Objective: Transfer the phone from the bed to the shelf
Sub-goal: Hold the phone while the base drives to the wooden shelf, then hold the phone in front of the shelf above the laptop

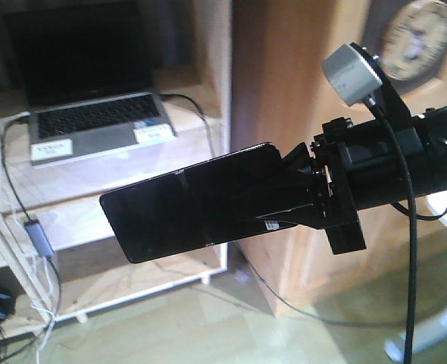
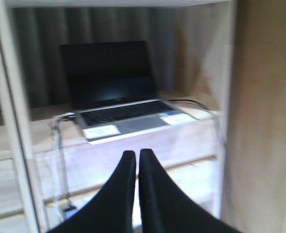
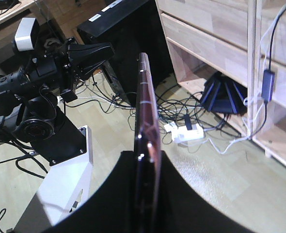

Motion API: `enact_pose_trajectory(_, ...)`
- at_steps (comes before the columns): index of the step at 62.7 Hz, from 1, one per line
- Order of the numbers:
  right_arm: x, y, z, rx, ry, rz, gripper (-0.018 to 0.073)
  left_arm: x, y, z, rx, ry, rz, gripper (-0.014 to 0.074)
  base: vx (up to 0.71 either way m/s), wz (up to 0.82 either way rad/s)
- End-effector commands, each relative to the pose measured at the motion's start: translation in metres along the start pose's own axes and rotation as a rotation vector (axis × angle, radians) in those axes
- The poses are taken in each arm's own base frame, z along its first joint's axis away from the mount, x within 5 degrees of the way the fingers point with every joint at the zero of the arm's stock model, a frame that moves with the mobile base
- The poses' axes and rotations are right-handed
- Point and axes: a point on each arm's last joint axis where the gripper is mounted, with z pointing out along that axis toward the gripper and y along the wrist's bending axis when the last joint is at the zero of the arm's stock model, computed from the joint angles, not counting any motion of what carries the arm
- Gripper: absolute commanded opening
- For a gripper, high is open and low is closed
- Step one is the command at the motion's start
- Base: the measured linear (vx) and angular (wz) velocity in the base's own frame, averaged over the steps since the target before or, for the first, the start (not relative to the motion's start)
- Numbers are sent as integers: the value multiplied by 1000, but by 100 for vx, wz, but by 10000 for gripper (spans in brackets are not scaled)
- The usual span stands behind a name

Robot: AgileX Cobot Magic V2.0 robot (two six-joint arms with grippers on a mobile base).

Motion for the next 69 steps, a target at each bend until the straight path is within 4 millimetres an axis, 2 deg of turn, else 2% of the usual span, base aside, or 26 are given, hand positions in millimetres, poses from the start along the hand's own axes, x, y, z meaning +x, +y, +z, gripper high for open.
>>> enact_pose_trajectory(1, -14, 17, -8, -76, -78, -28, -2, -15, 0, -2, 2, -100, -20, 1, 42, 37)
enact_pose_trajectory(38, -14, 17, -8, -76, -78, -28, -2, -15, 0, -2, 2, -100, -20, 1, 35, 41)
enact_pose_trajectory(69, -14, 17, -8, -76, -78, -28, -2, -15, 0, -2, 2, -100, -20, 1, 21, 11)
